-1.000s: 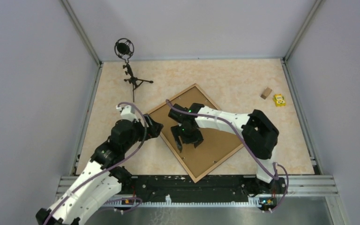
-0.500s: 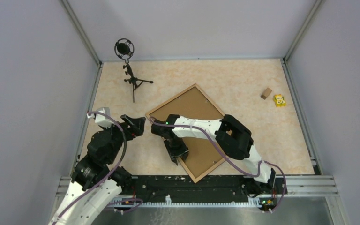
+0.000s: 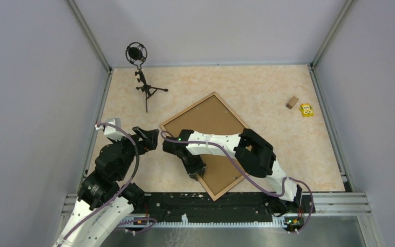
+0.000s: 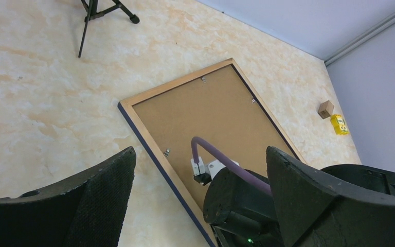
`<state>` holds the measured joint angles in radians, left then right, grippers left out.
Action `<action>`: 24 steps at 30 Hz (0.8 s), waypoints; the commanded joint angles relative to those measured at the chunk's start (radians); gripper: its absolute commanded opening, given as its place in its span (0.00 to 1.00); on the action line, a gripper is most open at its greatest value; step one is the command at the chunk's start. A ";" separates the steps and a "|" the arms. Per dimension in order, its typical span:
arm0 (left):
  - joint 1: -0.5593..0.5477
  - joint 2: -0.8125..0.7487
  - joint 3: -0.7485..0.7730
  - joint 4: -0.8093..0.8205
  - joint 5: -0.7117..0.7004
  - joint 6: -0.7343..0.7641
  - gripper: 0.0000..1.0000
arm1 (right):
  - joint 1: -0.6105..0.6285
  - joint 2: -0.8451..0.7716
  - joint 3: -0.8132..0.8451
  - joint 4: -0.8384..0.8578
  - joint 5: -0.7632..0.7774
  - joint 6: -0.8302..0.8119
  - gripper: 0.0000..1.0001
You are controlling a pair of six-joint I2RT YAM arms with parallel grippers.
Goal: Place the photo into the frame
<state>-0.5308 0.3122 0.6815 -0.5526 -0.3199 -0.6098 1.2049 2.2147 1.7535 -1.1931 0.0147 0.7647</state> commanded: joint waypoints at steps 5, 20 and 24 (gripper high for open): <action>0.005 -0.012 0.087 0.008 -0.036 0.026 0.98 | 0.001 -0.002 -0.030 0.092 0.163 -0.066 0.00; 0.005 0.019 0.149 -0.052 -0.135 -0.146 0.98 | -0.244 -0.503 -0.211 0.422 -0.279 -0.162 0.00; 0.005 0.190 0.160 -0.057 0.055 -0.256 0.99 | -0.284 -0.551 -0.223 0.450 -0.334 -0.157 0.00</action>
<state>-0.5304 0.3405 0.8062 -0.6010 -0.4137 -0.7364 0.9348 1.7401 1.5337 -0.8814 -0.1875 0.6125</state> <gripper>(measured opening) 0.985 0.081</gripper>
